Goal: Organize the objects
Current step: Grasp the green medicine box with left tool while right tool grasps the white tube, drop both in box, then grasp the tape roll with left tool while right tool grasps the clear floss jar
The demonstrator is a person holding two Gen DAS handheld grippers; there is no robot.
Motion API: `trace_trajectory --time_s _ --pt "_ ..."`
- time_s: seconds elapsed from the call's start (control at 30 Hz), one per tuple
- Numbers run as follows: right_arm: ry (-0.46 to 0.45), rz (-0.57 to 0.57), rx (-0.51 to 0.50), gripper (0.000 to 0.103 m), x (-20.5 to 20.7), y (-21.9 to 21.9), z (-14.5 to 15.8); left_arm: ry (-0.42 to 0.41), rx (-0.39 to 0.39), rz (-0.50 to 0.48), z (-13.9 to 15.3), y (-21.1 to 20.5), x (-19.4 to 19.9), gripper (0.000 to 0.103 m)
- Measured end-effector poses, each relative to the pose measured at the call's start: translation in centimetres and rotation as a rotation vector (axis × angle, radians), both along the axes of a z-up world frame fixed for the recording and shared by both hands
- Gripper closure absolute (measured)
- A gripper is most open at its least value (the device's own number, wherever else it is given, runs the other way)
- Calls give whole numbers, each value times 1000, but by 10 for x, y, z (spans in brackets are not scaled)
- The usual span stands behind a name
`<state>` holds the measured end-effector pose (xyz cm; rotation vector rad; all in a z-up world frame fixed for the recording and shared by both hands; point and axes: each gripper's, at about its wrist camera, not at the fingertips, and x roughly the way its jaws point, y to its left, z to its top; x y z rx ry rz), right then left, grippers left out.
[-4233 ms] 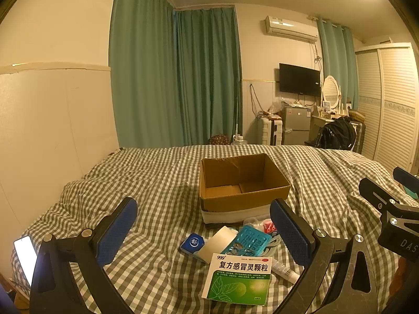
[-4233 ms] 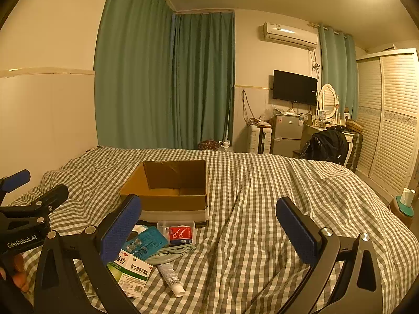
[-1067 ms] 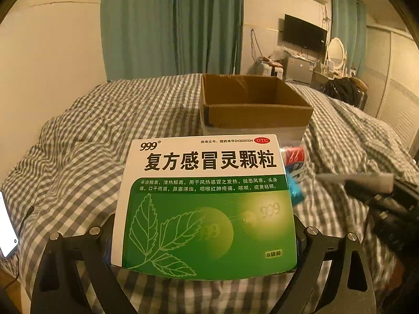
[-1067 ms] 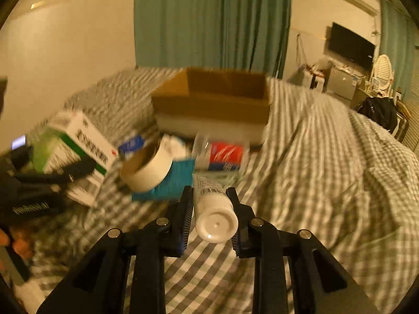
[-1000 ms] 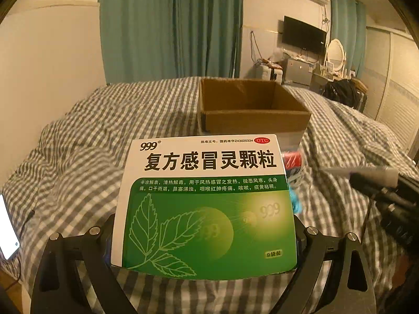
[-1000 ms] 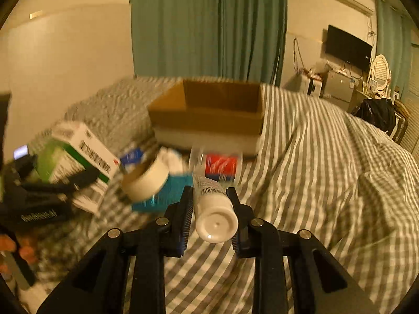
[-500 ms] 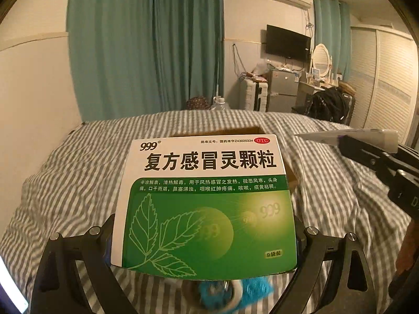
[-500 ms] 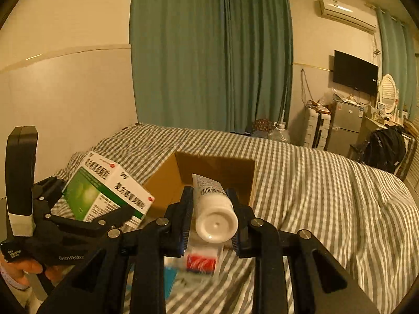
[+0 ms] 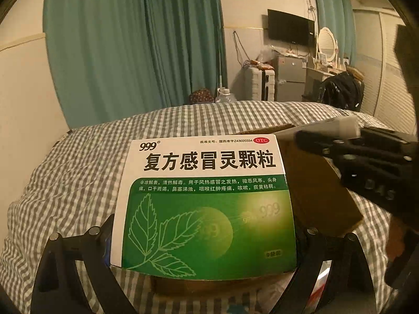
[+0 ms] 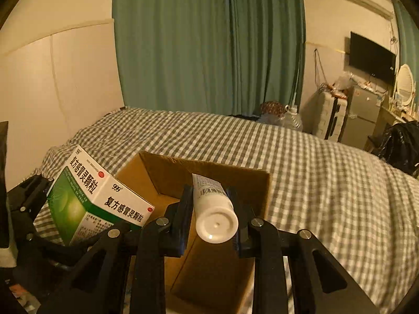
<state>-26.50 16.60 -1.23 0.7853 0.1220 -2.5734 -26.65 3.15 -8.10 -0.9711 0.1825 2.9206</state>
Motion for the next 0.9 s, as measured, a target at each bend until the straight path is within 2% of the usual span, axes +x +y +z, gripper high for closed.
trace_trajectory --time_s 0.17,0.23,0.3,0.37,0.43,0.53,0.73,0.9 --pt "-21 6 -54 77 -14 10 -7 -48 49 5 -13 1 -20 7" --pt "-18 -1 -73 67 -10 17 -4 -61 51 1 -15 3 -21 5" --pt "-16 -9 -101 41 -4 22 2 -69 43 6 -14 6 -17 1" --pt "-3 -18 -105 39 1 26 10 -68 49 -4 -9 6 -8 0" --pt "10 -19 -91 39 11 28 22 -53 37 -13 -1 9 4 0" --pt "47 -36 -72 32 35 34 48 -18 6 7 19 9 22 0" --pt "110 -71 -39 25 87 47 100 66 62 39 70 -6 69 0" --pt "169 -106 -2 14 138 51 130 142 77 61 102 -19 113 0"
